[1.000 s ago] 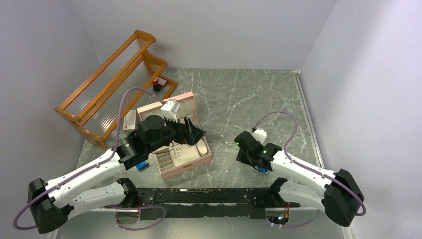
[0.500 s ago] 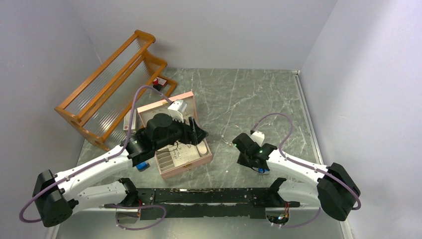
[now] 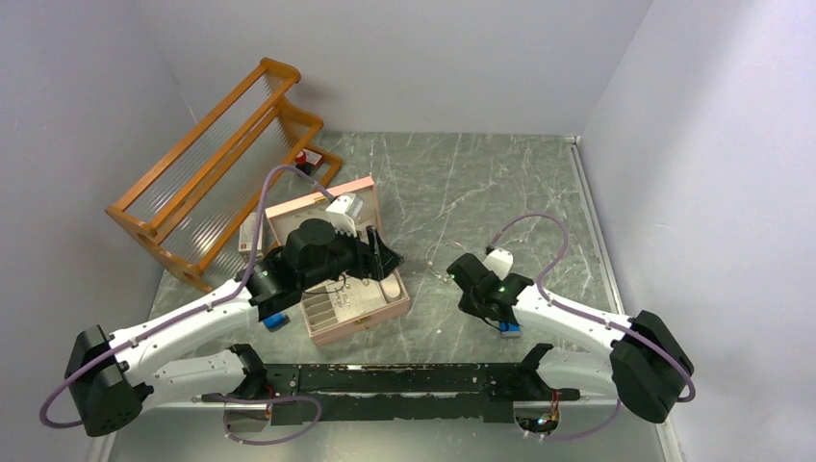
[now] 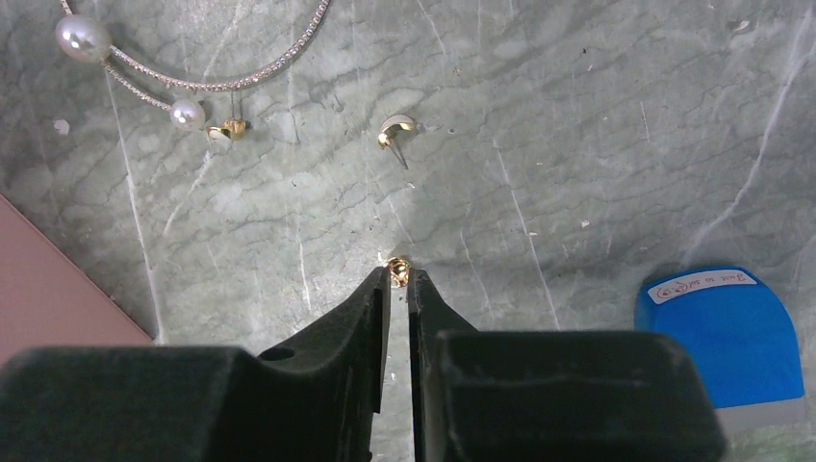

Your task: Organize the mixed jewelry

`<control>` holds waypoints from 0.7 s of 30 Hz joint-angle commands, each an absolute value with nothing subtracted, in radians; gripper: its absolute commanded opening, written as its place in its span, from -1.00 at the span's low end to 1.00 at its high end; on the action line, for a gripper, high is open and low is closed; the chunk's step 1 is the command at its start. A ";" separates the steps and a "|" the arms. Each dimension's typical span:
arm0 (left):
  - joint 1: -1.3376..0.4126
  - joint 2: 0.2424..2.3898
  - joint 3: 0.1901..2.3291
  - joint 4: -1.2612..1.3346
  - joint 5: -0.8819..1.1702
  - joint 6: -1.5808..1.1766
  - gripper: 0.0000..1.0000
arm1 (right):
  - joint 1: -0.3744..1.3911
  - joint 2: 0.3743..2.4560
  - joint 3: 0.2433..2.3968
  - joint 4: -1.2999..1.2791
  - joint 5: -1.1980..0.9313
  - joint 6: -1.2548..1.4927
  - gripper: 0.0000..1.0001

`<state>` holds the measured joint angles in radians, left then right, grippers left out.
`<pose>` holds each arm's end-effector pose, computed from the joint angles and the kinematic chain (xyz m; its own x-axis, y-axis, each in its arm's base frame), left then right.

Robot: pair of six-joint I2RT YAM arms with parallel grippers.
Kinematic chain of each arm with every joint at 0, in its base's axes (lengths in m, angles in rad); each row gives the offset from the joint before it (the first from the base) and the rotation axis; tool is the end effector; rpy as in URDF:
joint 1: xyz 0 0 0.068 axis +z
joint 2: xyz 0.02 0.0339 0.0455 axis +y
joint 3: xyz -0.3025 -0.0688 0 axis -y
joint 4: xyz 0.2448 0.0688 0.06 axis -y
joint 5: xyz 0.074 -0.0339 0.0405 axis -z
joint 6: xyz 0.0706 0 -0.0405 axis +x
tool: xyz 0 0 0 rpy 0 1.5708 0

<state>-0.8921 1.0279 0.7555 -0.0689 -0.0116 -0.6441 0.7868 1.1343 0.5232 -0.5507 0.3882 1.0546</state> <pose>0.1588 -0.1956 0.3160 -0.6313 -0.1737 -0.7558 0.4907 0.6652 -0.5627 0.1478 0.1103 0.1685 -0.7973 0.3404 -0.4983 0.2924 0.9402 0.1745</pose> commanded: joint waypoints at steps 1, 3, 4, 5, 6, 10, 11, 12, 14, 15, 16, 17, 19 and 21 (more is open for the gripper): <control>-0.896 1.031 0.764 -0.036 0.012 -0.654 0.56 | 0.790 1.126 0.540 -0.561 0.430 1.076 -0.69; -0.897 1.032 0.764 -0.038 0.012 -0.655 0.56 | 0.790 1.133 0.539 -0.563 0.426 1.077 -0.69; -0.897 1.032 0.765 -0.038 0.013 -0.655 0.56 | 0.789 1.136 0.537 -0.564 0.423 1.081 -0.69; -0.896 1.032 0.764 -0.038 0.014 -0.657 0.56 | 0.790 1.138 0.534 -0.563 0.420 1.081 -0.68; -0.897 1.033 0.764 -0.038 0.014 -0.657 0.56 | 0.790 1.140 0.531 -0.562 0.416 1.081 -0.66; -0.896 1.039 0.765 -0.038 0.015 -0.660 0.55 | 0.790 1.145 0.525 -0.555 0.396 1.081 -0.60; -0.896 1.041 0.767 -0.040 0.015 -0.660 0.54 | 0.790 1.149 0.526 -0.558 0.394 1.081 -0.60; -0.896 1.044 0.769 -0.040 0.016 -0.659 0.54 | 0.790 1.154 0.527 -0.561 0.391 1.081 -0.60; -0.897 1.046 0.771 -0.041 0.018 -0.658 0.53 | 0.790 1.162 0.527 -0.561 0.390 1.079 -0.63; -0.896 1.048 0.773 -0.042 0.018 -0.658 0.52 | 0.790 1.164 0.528 -0.556 0.390 1.076 -0.65; -0.897 1.049 0.775 -0.044 0.018 -0.659 0.52 | 0.789 1.165 0.528 -0.554 0.389 1.077 -0.69; -0.896 1.050 0.777 -0.047 0.017 -0.660 0.51 | 0.790 1.167 0.527 -0.552 0.390 1.077 -0.73; -0.897 1.049 0.779 -0.053 0.013 -0.662 0.49 | 0.790 1.167 0.528 -0.550 0.394 1.078 -0.83; -0.896 1.048 0.781 -0.058 0.014 -0.665 0.47 | 0.790 1.163 0.528 -0.545 0.396 1.074 -0.96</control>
<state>-0.8921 1.0477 0.7555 -0.0715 -0.0021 -0.6552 0.7868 1.1622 0.5232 -0.5503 0.3737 1.0588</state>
